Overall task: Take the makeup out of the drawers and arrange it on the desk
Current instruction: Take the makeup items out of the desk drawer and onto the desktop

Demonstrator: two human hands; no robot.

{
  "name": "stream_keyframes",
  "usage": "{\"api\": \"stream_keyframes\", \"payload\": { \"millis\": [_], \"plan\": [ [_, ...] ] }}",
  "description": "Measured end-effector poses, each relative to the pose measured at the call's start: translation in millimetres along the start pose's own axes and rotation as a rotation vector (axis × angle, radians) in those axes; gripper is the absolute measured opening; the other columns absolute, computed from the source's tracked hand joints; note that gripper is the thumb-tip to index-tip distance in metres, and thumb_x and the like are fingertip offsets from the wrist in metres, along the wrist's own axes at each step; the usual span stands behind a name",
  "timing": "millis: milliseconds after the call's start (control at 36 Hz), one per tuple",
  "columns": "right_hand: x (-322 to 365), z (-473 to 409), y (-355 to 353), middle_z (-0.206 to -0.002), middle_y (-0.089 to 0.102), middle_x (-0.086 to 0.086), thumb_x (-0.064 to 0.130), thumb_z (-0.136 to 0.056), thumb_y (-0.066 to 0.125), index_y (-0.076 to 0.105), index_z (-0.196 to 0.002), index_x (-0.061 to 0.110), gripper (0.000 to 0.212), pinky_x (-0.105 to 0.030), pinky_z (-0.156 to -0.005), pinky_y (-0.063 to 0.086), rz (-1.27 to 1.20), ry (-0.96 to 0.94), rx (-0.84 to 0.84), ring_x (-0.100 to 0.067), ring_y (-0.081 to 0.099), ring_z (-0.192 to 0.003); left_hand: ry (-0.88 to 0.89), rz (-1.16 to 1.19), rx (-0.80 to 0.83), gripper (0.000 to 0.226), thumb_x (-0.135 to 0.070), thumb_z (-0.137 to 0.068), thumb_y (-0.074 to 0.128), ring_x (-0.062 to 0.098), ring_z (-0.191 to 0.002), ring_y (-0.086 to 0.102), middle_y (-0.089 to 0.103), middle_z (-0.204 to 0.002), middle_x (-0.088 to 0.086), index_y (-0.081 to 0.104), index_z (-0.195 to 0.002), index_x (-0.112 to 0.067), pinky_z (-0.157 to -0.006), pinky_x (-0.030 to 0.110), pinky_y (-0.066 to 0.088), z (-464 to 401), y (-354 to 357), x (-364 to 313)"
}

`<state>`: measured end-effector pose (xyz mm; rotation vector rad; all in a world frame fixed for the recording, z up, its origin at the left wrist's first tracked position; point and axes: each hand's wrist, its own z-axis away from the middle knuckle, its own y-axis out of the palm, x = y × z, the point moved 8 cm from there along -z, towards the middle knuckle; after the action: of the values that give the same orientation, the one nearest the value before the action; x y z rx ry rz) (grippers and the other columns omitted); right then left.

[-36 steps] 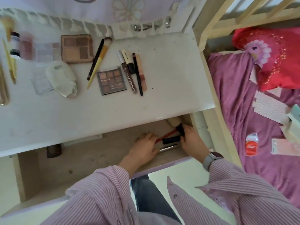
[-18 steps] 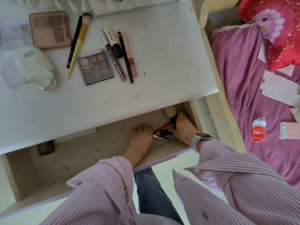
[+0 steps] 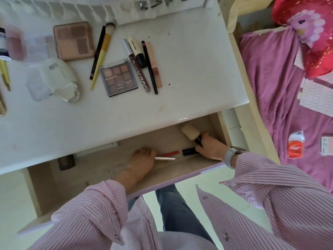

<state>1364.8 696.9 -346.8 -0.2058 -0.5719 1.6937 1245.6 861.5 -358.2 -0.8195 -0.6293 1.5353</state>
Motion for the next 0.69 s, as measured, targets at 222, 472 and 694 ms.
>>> {"api": "stream_keyframes", "payload": {
  "millis": [222,472,694],
  "plan": [
    [28,4,15,-0.126,0.046,-0.015,0.02,-0.092,0.05,0.036,-0.124,0.006,0.037,-0.037,-0.085,0.044,0.394,-0.161,-0.02,-0.03,0.047,-0.114,-0.181,0.099,0.122,0.039,-0.01,-0.091,0.04,0.026,-0.116,0.047,0.044,-0.13,0.009,0.036,-0.13,-0.014,-0.089,0.033,0.037,39,8,50],
    [41,-1,26,-0.125,0.051,-0.013,0.018,-0.092,0.05,0.045,-0.124,0.007,0.035,-0.027,-0.076,0.041,0.387,-0.162,0.103,-0.026,0.056,-0.104,-0.266,0.241,0.021,0.042,-0.003,-0.083,0.045,0.029,-0.108,0.05,0.05,-0.121,0.01,0.043,-0.123,-0.013,-0.084,0.035,0.04,71,8,72],
    [51,20,23,-0.12,0.058,-0.01,0.025,-0.092,0.05,0.046,-0.125,0.014,0.035,-0.032,-0.082,0.047,0.396,-0.216,0.034,-0.027,0.057,-0.104,-0.276,0.287,-0.07,0.04,-0.012,-0.083,0.051,0.025,-0.101,0.054,0.056,-0.117,0.006,0.043,-0.123,-0.018,-0.076,0.031,0.037,89,-11,69]
  ]
}}
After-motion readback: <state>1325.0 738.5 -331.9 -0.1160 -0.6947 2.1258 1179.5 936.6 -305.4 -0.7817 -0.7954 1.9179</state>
